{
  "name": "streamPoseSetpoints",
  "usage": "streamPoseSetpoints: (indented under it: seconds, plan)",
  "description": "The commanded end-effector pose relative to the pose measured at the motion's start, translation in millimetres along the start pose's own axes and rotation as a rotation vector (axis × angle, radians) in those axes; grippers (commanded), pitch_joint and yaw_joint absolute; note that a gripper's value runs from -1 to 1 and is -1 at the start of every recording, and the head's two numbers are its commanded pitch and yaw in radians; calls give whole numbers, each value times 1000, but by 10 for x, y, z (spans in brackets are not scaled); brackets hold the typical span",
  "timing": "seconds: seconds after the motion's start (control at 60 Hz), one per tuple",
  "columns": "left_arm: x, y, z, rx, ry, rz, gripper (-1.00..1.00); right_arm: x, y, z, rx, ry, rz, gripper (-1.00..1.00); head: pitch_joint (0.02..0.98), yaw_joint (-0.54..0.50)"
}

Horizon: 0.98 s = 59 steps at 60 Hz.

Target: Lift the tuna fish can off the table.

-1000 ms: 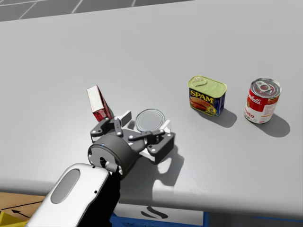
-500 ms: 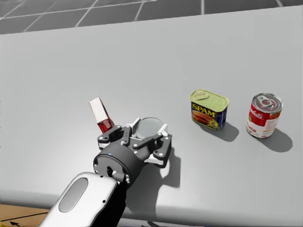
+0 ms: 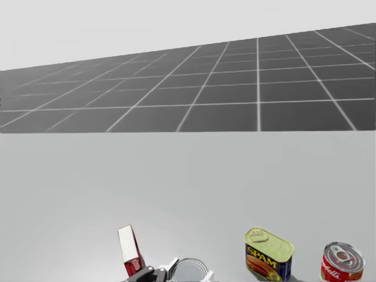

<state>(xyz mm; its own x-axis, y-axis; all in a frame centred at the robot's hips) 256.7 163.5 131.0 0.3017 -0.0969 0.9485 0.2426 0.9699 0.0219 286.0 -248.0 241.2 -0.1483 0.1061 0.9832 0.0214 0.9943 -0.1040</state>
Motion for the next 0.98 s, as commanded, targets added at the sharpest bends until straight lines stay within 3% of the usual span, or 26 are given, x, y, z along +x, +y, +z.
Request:
streamPoseSetpoints:
  seconds: [0.017,0.183,0.383,0.617,0.8,0.983]
  plan:
    - [-170,-64,17,-106,58,-30,1000,-2,-12,-2,0,0,0,-1000,452,253]
    - [-9,-94,118,-104,12,-42,1000,-3,-20,-3,4,2,-3,-1000,456,257]
    - [405,-164,323,-114,-67,-123,1000,-1,-24,-6,7,3,-6,-1000,457,267]
    - [872,-144,521,-111,-161,-164,1000,7,-35,-2,19,2,-17,-1000,456,267]
    - [1352,-78,722,-94,-275,-196,1000,5,-38,-1,24,1,-17,-1000,453,268]
    - [1859,12,892,-42,-409,-217,1000,-10,-48,-3,51,-8,1,-1000,449,267]
